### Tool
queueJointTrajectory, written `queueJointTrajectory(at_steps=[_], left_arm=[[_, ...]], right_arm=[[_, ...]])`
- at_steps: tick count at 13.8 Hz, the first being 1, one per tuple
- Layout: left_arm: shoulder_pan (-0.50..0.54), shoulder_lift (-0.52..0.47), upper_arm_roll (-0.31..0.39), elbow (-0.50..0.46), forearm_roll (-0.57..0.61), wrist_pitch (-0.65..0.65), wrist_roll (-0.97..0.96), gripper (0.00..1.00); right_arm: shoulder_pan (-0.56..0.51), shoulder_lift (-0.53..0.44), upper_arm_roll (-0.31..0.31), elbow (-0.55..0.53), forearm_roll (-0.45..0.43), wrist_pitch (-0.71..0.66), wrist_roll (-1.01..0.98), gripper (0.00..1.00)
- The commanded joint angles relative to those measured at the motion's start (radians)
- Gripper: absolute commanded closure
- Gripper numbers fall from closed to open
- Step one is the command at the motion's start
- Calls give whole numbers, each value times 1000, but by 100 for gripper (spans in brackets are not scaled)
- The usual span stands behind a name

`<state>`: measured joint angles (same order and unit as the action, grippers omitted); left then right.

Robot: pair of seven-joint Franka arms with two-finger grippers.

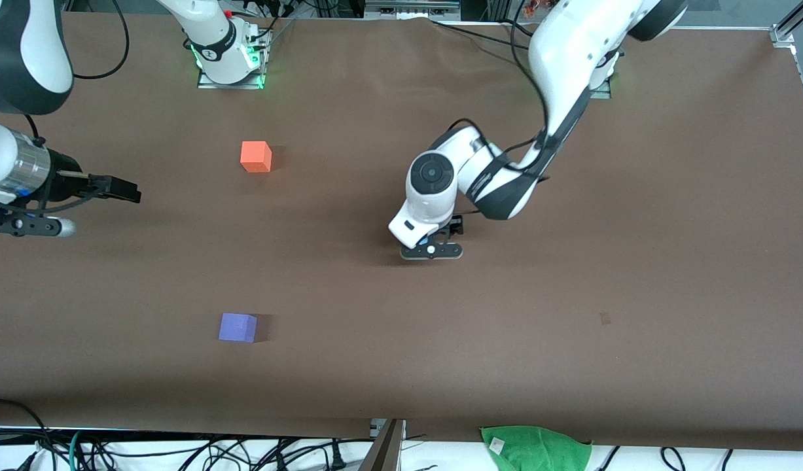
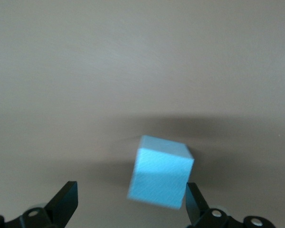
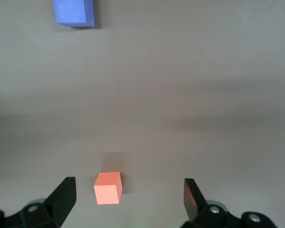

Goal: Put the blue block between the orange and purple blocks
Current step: 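Set down the cube with the left gripper while the right gripper approaches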

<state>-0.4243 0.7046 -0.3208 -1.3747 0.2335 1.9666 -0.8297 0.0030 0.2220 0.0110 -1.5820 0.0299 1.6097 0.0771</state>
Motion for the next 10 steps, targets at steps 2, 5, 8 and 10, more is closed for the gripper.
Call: queueJointTrajectory(at_steps=[2,5,8,10], left_arm=[[64,-196,15,-24,27,-246,78,0],[208,-319,19,-21,12,-336,223,0],[352,-413,16,-14,-11,-351,334,0],[430,-451,19,-15,-65,-389,409,0]], right_arm=[[41,34,30,28,-4,1,18,0],[109,45,38,28,36,34,168,0],[254,83,40,28,76,145,381,0],[360,143,40,28,76,267,562,0]])
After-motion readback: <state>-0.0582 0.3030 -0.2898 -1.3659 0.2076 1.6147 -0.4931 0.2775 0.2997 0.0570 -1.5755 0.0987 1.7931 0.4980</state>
